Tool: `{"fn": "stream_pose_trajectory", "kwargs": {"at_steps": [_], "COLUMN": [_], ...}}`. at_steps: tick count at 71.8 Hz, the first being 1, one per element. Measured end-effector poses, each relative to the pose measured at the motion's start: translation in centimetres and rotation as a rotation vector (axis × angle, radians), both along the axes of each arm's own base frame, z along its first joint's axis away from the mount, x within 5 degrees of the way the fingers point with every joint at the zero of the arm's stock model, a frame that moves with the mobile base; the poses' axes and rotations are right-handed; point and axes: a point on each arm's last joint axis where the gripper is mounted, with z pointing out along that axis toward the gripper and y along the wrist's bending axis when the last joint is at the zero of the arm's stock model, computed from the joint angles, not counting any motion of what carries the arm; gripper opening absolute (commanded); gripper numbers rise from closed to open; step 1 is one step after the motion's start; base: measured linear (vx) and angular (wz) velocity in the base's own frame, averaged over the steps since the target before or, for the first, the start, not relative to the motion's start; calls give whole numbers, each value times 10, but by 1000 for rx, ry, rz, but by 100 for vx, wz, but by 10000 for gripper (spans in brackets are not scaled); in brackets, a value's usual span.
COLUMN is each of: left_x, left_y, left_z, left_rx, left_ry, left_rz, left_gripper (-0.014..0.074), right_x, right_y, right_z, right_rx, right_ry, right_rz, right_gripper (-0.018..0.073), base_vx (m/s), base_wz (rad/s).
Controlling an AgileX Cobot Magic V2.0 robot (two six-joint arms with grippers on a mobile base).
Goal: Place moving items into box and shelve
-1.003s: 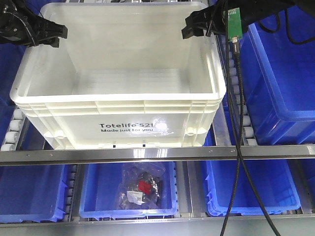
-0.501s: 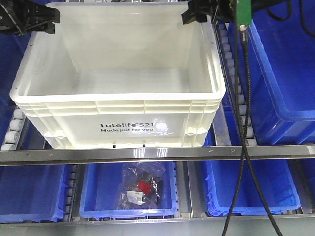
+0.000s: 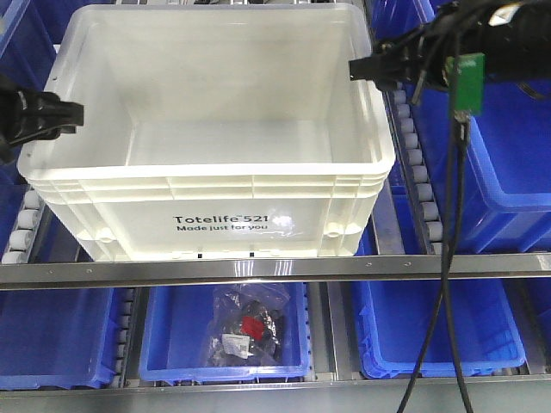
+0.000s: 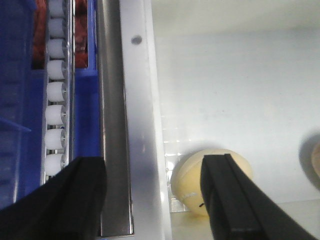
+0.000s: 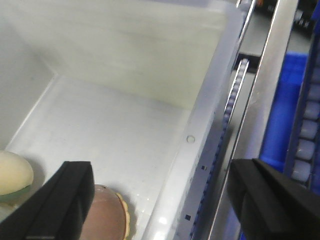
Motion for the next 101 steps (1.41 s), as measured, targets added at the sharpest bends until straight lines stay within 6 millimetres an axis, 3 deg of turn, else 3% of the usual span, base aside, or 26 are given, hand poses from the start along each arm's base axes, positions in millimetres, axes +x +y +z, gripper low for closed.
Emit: {"fn": "stream_pose_trajectory", "kwargs": {"at_steps": [23, 41, 55, 69, 84, 101], "left_x": [-89, -163, -211, -235, -222, -216], "left_y": [13, 25, 33, 37, 34, 31], "left_z": [5, -15, -37, -49, -64, -68], "left_rx": [-29, -50, -59, -77, -87, -55], "left_ry": [-181, -320, -376, -489, -578, -680], "left_rz": [-7, -6, 6, 6, -14, -53], "left_gripper": [466, 466, 466, 466, 466, 466], "right_x": [-94, -178, -224, -236, -218, -209], "right_y": [-29, -53, -65, -69, -75, -76], "right_z": [-4, -29, -55, -77, -94, -94], "right_rx": [-12, 25, 55, 54, -12, -10], "right_ry": [-207, -369, -462, -499, -565, -575], "right_rz": [-6, -35, -29, -40, -130, -177], "right_gripper": [593, 593, 593, 593, 593, 593], "base_vx": [0, 0, 0, 0, 0, 0], "base_wz": [0, 0, 0, 0, 0, 0]}}
